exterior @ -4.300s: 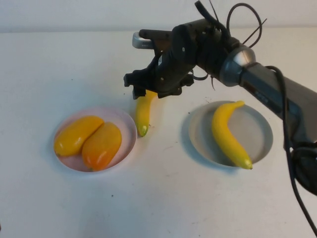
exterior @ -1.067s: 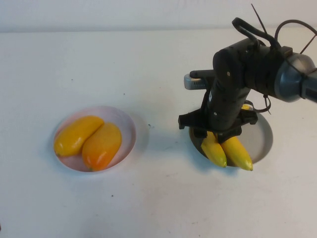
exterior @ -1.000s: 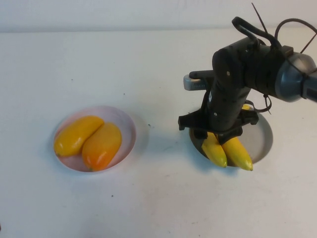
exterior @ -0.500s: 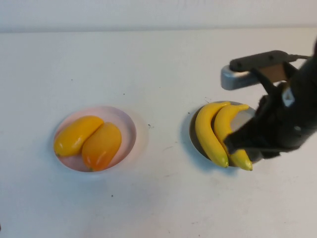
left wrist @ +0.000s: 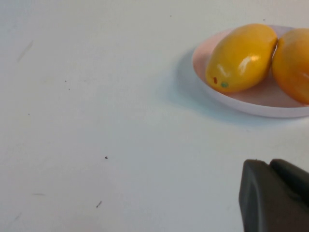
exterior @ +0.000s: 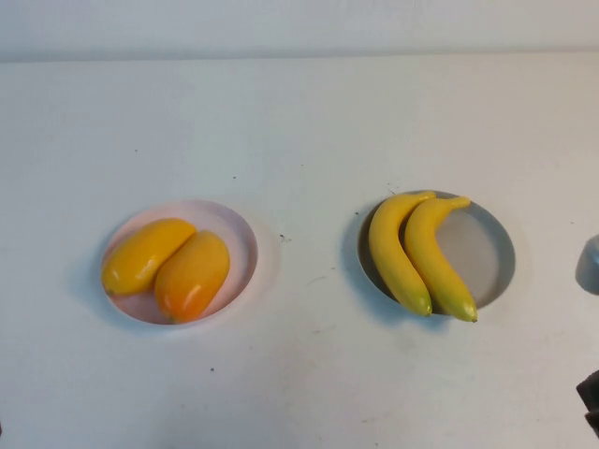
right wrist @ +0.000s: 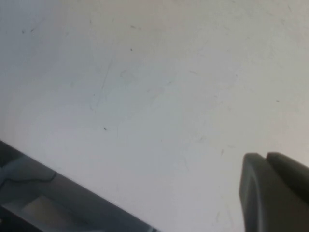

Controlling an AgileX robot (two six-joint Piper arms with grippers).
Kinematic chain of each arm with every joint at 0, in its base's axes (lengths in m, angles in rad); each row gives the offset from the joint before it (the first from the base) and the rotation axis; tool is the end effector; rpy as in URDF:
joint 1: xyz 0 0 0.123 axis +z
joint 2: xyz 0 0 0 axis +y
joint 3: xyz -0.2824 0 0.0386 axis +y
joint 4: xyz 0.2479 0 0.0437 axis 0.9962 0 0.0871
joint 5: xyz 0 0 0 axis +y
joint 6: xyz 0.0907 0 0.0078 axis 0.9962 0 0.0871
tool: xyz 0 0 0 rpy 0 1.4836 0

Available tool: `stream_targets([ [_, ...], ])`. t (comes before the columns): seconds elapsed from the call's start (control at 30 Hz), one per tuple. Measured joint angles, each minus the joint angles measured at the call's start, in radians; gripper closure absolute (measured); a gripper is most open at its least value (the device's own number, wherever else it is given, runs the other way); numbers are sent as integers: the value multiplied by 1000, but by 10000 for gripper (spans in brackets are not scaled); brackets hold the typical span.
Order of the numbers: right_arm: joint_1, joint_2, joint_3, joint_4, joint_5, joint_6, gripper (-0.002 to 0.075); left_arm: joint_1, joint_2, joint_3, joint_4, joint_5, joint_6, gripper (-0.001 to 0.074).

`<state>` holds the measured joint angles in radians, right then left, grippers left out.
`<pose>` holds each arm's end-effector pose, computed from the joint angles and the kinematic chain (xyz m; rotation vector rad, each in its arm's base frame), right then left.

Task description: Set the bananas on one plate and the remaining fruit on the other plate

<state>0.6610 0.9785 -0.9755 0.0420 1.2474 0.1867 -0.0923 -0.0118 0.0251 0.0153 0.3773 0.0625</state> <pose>0.1228 0.1001 0.3382 -0.6446 2.6970 0.2895 0.0523 -0.0043 0.1713 0.1543 1.8678 -0.0054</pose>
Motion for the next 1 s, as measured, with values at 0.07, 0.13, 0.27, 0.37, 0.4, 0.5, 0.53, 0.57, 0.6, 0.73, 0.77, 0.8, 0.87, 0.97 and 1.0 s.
stream_targets([
  [0.07,0,-23,0,2,0,0,741,0,0,0,0,0,0,738],
  [0.13,0,-40,0,2,0,0,741,0,0,0,0,0,0,738],
  [0.27,0,-70,17,-4,-21,-2,741,0,0,0,0,0,0,738],
  [0.37,-16,-119,88,-25,-149,-5,741,0,0,0,0,0,0,738],
  [0.4,-33,-143,123,-32,-201,-7,741,0,0,0,0,0,0,738],
  [0.5,-144,-257,302,-57,-426,-7,741,0,0,0,0,0,0,738],
  [0.53,-193,-302,372,-59,-512,-7,741,0,0,0,0,0,0,738],
  [0.57,-243,-349,442,-57,-592,-7,741,0,0,0,0,0,0,738],
  [0.6,-281,-389,498,-42,-666,-7,741,0,0,0,0,0,0,738],
  [0.73,-428,-580,736,0,-920,-7,741,0,0,0,0,0,0,738],
  [0.77,-457,-627,790,4,-979,-7,741,0,0,0,0,0,0,738],
  [0.8,-483,-673,839,4,-1032,-7,741,0,0,0,0,0,0,738],
  [0.87,-522,-747,915,2,-1112,-7,741,0,0,0,0,0,0,738],
  [0.97,-553,-845,991,-2,-1174,-7,741,0,0,0,0,0,0,738],
  [1.0,-556,-871,998,-2,-1176,-7,741,0,0,0,0,0,0,738],
])
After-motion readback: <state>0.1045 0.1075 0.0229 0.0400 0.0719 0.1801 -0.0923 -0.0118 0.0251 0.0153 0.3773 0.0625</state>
